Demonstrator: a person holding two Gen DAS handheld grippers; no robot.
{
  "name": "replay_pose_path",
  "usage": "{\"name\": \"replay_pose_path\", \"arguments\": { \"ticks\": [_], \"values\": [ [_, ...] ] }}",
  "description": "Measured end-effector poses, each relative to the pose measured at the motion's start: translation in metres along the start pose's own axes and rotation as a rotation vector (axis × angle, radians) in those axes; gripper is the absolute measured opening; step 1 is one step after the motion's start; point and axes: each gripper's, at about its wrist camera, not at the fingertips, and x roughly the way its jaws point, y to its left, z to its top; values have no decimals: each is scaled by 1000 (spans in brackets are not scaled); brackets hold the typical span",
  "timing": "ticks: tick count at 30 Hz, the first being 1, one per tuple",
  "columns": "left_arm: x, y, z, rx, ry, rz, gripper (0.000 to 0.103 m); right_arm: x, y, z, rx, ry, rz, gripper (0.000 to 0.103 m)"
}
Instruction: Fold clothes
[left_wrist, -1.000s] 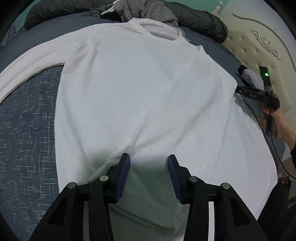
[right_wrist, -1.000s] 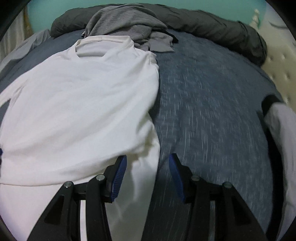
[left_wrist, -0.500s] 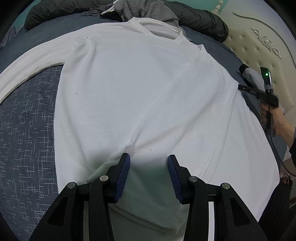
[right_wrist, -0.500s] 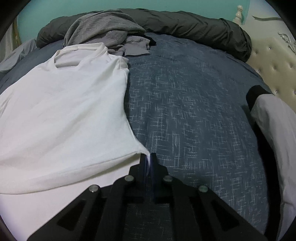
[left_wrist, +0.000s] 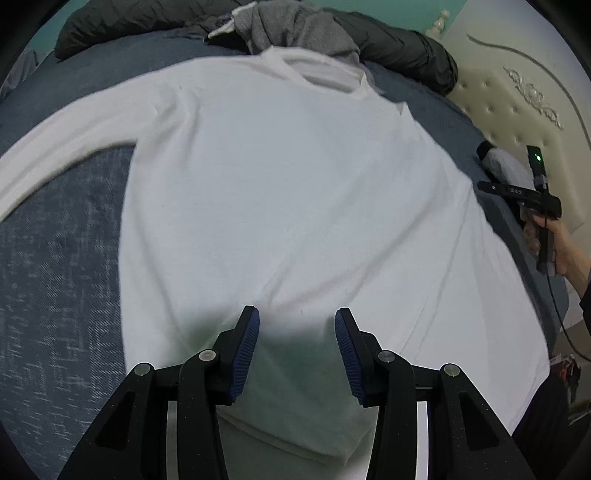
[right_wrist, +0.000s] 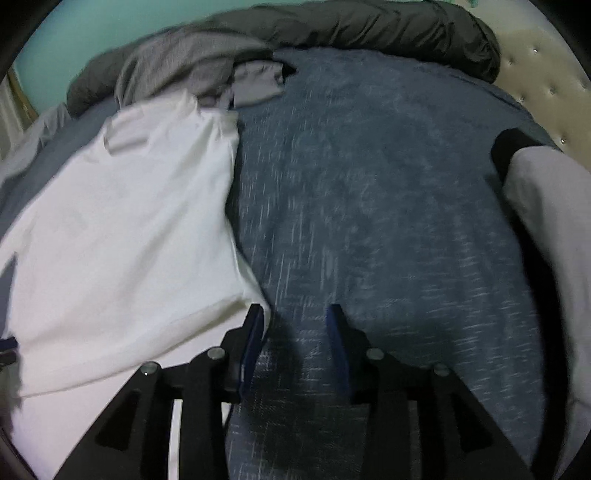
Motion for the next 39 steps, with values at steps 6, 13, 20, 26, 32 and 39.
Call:
{"name": "replay_pose_path", "arguments": {
  "ticks": [6,13,20,26,32,39],
  "values": [
    [-1,5,20,-29,-30,2,49,-10,1,39,53,-53,35,39],
    [16,7,31,-42,-16,12,49,39,33,105,81,-19,82,45],
    [23,13,38,-41,-15,20,49,84,66,148,64,57,40,45],
    [31,13,41,-30,-2,22,49,118,68,166,67,105,14,26],
    [34,12,41,-19,1,28,49,129,68,172,64,95,15,5],
    [34,9,41,-11,1,34,49,134,73,183,21,72,-78,4]
  ]
}}
